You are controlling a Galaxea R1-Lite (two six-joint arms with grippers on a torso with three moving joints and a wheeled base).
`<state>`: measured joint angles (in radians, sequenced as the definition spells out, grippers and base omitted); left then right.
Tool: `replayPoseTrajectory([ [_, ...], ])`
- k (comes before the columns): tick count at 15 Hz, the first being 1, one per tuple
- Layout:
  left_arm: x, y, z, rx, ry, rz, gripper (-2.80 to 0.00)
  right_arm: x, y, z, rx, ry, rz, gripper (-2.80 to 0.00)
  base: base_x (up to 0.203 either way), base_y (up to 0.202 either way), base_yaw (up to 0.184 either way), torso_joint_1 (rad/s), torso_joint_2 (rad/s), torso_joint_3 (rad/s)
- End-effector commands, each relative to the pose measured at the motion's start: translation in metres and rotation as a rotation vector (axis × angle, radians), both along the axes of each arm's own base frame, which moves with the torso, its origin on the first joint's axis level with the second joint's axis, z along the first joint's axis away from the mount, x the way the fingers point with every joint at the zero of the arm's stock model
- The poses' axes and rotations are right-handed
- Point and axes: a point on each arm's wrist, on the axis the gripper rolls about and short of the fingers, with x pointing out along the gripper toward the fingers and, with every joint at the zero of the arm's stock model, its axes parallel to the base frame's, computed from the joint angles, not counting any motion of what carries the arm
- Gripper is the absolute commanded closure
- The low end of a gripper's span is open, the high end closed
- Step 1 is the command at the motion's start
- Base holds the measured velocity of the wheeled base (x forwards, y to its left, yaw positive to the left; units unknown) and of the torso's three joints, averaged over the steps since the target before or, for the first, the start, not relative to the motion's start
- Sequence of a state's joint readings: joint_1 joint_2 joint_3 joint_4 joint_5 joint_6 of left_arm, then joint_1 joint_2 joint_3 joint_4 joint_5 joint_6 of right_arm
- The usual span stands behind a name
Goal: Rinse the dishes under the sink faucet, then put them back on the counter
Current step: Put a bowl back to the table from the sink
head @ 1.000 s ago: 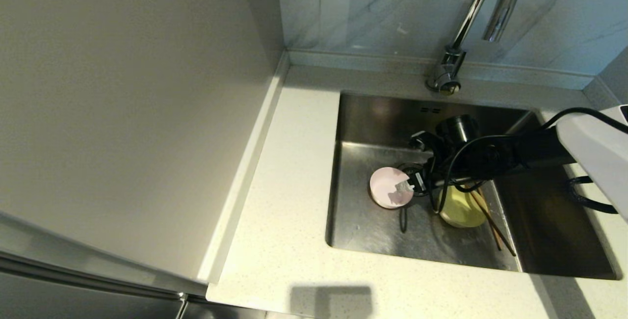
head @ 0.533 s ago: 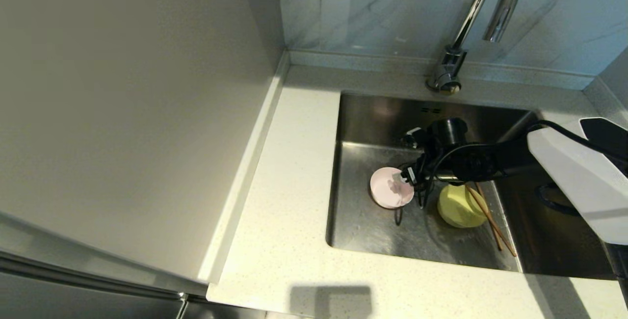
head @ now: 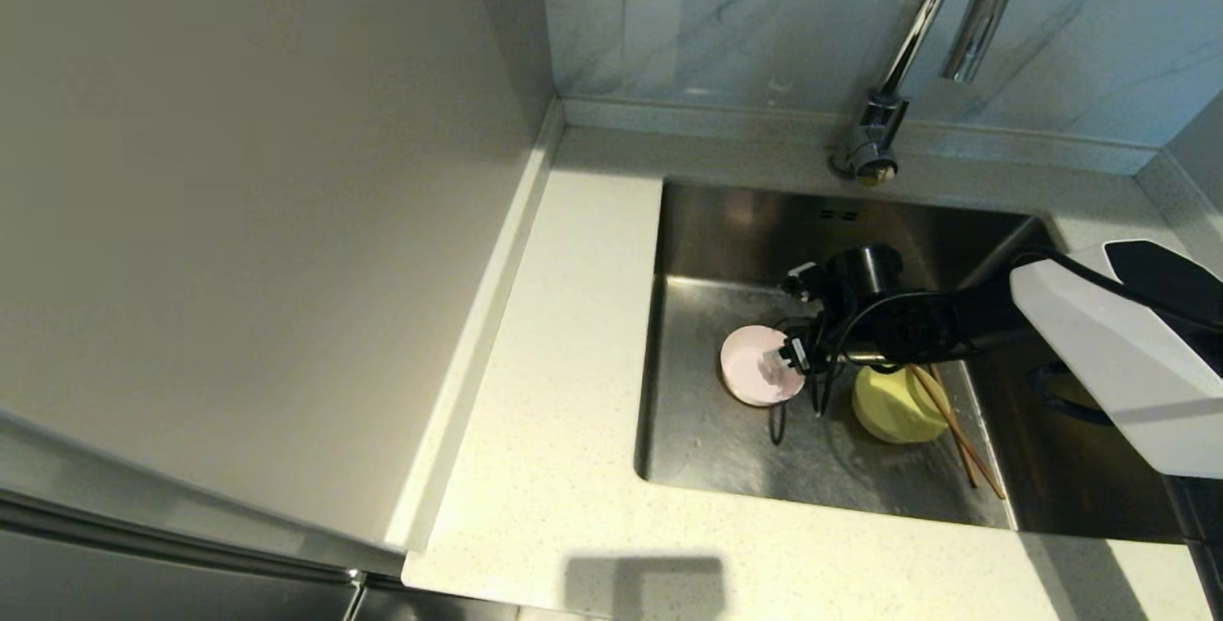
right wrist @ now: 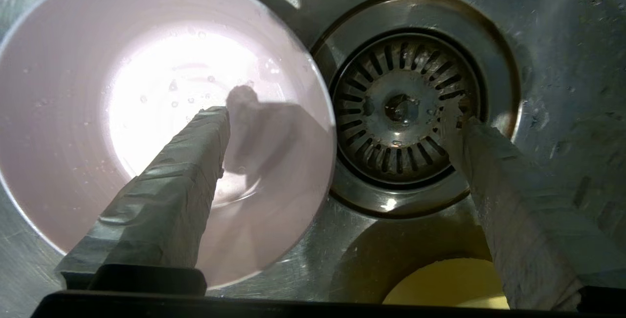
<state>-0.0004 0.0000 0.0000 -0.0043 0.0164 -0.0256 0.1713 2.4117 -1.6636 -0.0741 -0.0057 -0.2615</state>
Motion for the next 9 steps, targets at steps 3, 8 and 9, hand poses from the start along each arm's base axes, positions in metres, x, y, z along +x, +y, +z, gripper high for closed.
replayPoseTrajectory([
  [3, -0.0002, 0.0, 0.0, 0.0, -0.003, 0.001, 0.0, 0.0011, -0.0005, -0.0065, -0.013, 0.01, -0.002, -2.8, 0.0, 0.0, 0.0, 0.0, 0.0, 0.0],
  [8, -0.0002, 0.0, 0.0, 0.0, -0.003, 0.001, 0.0, 0.0026, -0.0003, -0.0077, -0.015, 0.005, -0.002, -2.8, 0.0, 0.0, 0.0, 0.0, 0.0, 0.0],
  [9, -0.0002, 0.0, 0.0, 0.0, -0.003, 0.001, 0.0, 0.0024, -0.0004, -0.0088, -0.017, 0.009, -0.004, -2.8, 0.0, 0.0, 0.0, 0.0, 0.0, 0.0],
])
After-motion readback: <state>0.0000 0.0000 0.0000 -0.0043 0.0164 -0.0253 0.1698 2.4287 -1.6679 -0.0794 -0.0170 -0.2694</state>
